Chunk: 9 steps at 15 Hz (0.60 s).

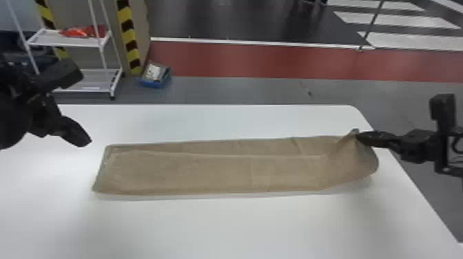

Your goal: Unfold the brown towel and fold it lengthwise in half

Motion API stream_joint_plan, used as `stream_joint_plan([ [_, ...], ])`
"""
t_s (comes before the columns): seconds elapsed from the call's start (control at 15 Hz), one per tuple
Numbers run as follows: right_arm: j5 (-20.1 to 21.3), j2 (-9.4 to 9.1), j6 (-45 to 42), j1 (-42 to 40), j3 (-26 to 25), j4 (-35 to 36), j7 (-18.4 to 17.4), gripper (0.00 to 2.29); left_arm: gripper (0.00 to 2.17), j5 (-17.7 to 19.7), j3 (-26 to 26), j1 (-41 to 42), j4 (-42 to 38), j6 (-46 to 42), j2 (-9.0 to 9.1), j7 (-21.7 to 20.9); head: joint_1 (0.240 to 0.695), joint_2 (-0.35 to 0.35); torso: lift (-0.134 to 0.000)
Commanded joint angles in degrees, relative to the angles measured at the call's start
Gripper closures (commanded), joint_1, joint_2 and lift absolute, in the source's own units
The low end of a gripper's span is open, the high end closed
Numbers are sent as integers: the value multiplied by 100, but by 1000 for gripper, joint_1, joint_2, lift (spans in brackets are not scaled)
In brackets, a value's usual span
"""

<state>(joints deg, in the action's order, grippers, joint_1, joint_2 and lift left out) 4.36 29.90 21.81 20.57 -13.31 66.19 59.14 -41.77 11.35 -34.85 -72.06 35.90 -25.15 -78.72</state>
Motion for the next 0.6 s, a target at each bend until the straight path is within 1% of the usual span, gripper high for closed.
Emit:
stream_joint_plan([
  [0.0, 29, -20, -5, 35, 66, -27, 1, 1328, 961, 64, -1, 163, -168, 10, 28, -3, 695, -94, -123],
  [0.07, 29, -37, -22, 35, 74, -27, 1, 1328, 849, 152, -63, 303, -379, 80, 98, 85, 695, -93, -123],
  [0.13, 38, -37, -22, 35, 74, -18, 1, 1328, 566, 380, -159, 470, -581, 362, 160, 313, 695, -97, -123],
  [0.2, 38, -46, -22, 35, 74, -27, 1, 1328, 380, 583, -247, 584, -722, 608, 204, 472, 695, -101, -123],
  [0.27, 65, -55, -40, 26, 83, -27, 1, 1328, 323, 750, -291, 602, -766, 924, 274, 577, 695, -104, -123],
  [0.33, 65, -55, -40, 26, 83, -27, 1, 1328, 323, 917, -309, 602, -810, 1188, 327, 683, 695, -110, -123],
  [0.47, 91, -63, -40, 26, 92, -27, 1, 1328, 323, 1110, -353, 576, -801, 1539, 441, 1008, 695, -120, -123],
  [0.53, 109, -81, -58, 18, 101, -27, 1, 1328, 323, 1224, -353, 549, -801, 1803, 502, 1104, 695, -122, -123],
])
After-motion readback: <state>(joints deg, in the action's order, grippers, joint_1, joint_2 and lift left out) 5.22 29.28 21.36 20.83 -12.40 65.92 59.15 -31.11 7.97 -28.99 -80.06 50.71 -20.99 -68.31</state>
